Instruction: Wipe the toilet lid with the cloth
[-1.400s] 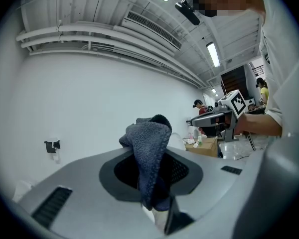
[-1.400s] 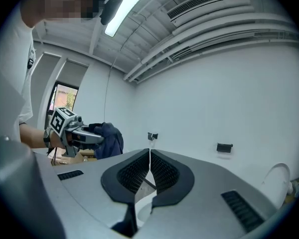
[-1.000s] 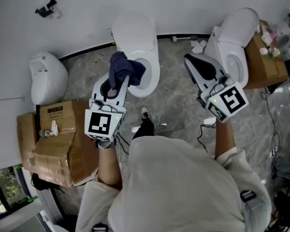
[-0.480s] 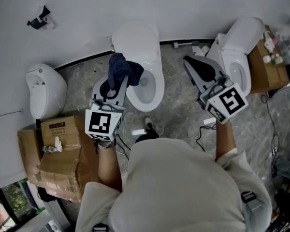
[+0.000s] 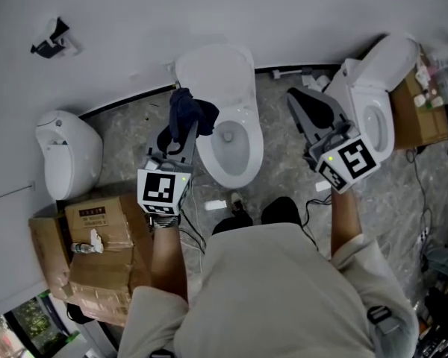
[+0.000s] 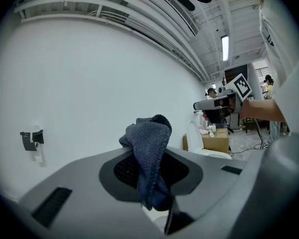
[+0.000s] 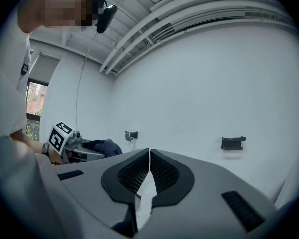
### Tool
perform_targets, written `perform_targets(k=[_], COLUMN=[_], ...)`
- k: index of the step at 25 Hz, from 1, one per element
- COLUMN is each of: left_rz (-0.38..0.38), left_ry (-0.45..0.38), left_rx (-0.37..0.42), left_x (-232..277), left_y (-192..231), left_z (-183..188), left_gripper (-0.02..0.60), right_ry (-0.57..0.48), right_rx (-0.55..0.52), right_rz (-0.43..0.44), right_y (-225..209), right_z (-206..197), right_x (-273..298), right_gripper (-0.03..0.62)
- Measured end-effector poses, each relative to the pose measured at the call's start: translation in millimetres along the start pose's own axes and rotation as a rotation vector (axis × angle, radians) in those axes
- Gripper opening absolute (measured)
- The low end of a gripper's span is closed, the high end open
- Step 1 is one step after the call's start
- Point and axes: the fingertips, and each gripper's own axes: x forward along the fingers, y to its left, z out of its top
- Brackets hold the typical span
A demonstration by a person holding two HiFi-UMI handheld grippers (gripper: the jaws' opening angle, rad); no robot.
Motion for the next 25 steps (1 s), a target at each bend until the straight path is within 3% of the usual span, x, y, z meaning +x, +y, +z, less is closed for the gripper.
perform_targets(k=[10,21,25], left_rz=[0.019,0.097,0.121], left_ry=[0.033,0.120,0.146], left_rx=[-0.002,-0.042,-0.066], left_x=[70.4,156.4,185.8], left_y=[30.6,76.1,91.7], left_z=[-54.0,-152.0,-177.8], left_gripper=[0.086,0.087,0.087], right_ry=[0.079,0.095,0.142], right_rx=[-0.006,0.038,0.001], right_rz=[0.019,0.018,0.019], right_y=[-28.3,-76.3,-87.4], right_z=[-68.2,-141.8,-167.1], right_x=[49.3,97.2,115.4], right_gripper=[0.029,0.029,0.029])
